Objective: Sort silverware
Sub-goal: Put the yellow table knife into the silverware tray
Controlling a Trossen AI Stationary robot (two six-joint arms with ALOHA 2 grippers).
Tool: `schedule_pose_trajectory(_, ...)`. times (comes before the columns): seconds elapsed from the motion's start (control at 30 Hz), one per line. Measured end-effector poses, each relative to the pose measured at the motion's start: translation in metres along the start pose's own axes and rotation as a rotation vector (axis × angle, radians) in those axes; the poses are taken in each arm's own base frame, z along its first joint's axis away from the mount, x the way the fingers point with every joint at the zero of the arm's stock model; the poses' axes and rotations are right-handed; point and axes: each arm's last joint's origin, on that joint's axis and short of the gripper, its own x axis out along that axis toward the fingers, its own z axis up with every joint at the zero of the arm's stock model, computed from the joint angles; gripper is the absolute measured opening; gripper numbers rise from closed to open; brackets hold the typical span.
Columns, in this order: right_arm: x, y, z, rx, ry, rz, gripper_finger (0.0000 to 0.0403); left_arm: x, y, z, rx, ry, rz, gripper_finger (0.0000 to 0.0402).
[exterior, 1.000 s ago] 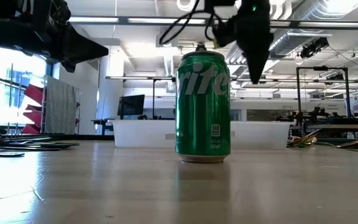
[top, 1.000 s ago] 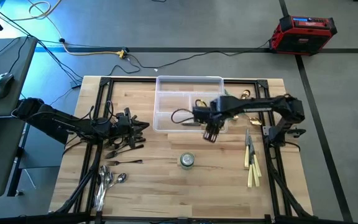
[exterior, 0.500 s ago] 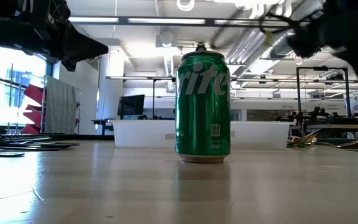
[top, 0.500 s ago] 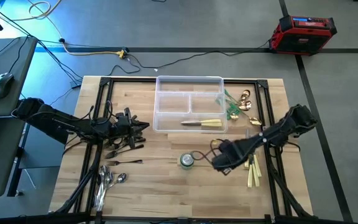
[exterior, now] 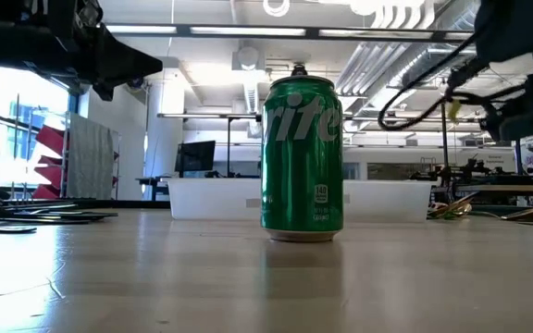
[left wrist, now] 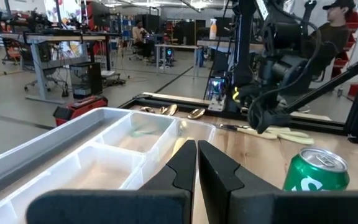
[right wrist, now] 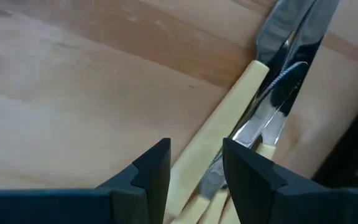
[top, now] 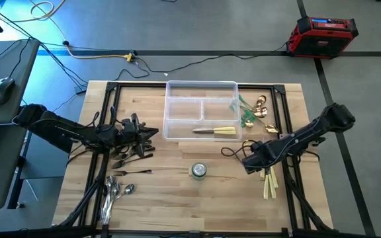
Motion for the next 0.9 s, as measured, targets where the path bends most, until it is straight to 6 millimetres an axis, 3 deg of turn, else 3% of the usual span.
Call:
schedule_pose_trajectory(0.2, 0.020, -0.003, 0.000, 0.030, 0.046, 0.031, 0.0130, 0.000, 0.000, 0.000, 0.000, 0.001, 0.000, 0.0000)
schedule_pose_trajectory(0.4, 0.021, -0.002, 0.000, 0.019, 0.041, 0.052, 0.0124, 0.000, 0.000, 0.000, 0.000, 0.001, 0.001, 0.0000)
schedule_pose_trajectory(0.5, 0.019, 0.001, 0.000, -0.016, 0.041, 0.065, 0.0093, 0.000, 0.000, 0.000, 0.000, 0.001, 0.001, 0.0000)
schedule_pose_trajectory(0.6, 0.019, 0.002, 0.000, -0.032, 0.042, 0.073, 0.0033, 0.000, 0.000, 0.000, 0.000, 0.001, 0.001, 0.0000)
schedule_pose_trajectory(0.67, 0.018, 0.002, 0.000, -0.042, 0.042, 0.071, 0.0021, 0.000, 0.000, 0.000, 0.001, 0.001, 0.001, 0.0000)
schedule_pose_trajectory(0.77, 0.008, 0.005, -0.001, -0.044, 0.026, 0.039, 0.0021, 0.000, 0.000, 0.000, 0.001, 0.002, 0.001, 0.0000)
schedule_pose_trajectory(0.9, -0.022, 0.008, -0.001, -0.054, -0.030, -0.027, 0.0021, 0.000, 0.000, -0.001, 0.003, 0.007, 0.001, 0.0000)
